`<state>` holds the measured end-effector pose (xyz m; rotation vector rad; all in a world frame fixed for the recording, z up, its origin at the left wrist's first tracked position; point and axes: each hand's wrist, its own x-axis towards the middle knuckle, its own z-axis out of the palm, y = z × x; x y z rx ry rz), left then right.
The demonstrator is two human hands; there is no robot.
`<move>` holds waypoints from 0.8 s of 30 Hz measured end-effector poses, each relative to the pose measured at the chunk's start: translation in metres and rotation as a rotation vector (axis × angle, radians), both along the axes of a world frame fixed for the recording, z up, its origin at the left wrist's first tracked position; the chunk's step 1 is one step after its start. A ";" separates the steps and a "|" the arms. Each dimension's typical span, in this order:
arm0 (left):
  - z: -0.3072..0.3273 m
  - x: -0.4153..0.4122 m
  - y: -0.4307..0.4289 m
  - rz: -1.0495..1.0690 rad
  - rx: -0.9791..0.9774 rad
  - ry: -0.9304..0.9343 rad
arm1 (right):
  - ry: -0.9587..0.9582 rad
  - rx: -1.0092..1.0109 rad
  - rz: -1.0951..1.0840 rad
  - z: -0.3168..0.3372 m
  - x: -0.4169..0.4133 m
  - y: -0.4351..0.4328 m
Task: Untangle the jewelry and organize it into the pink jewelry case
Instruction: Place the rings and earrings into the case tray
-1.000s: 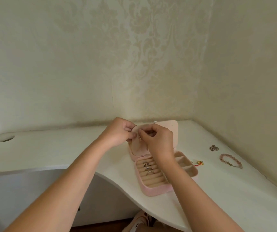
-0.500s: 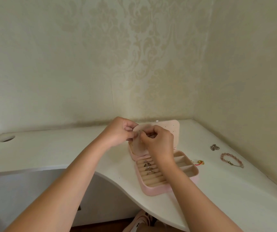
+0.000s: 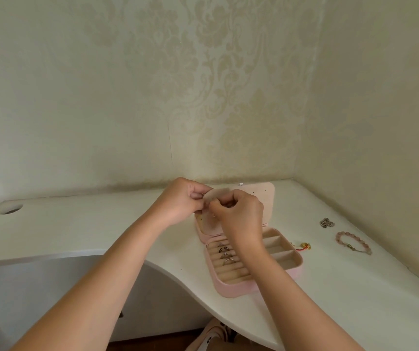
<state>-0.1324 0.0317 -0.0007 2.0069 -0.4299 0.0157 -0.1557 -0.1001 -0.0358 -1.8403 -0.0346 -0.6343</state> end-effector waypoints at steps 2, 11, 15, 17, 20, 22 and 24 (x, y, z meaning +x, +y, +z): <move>-0.001 0.000 0.001 0.001 -0.028 0.014 | 0.010 0.016 0.009 0.000 0.000 -0.001; -0.002 -0.002 0.002 0.025 -0.107 0.071 | 0.020 0.046 0.060 0.002 -0.004 -0.006; -0.004 -0.004 0.002 0.041 -0.149 0.084 | 0.013 0.038 0.069 0.002 -0.006 -0.004; -0.004 -0.004 0.002 0.040 -0.154 0.082 | 0.015 0.045 0.067 0.001 -0.006 -0.003; -0.005 -0.004 0.002 0.050 -0.164 0.084 | 0.032 0.076 0.065 0.000 -0.006 -0.002; -0.007 -0.004 0.003 0.049 -0.194 0.095 | 0.048 0.101 0.075 -0.001 -0.006 -0.003; -0.009 -0.003 0.004 0.043 -0.215 0.099 | 0.062 0.114 0.077 -0.001 -0.005 -0.003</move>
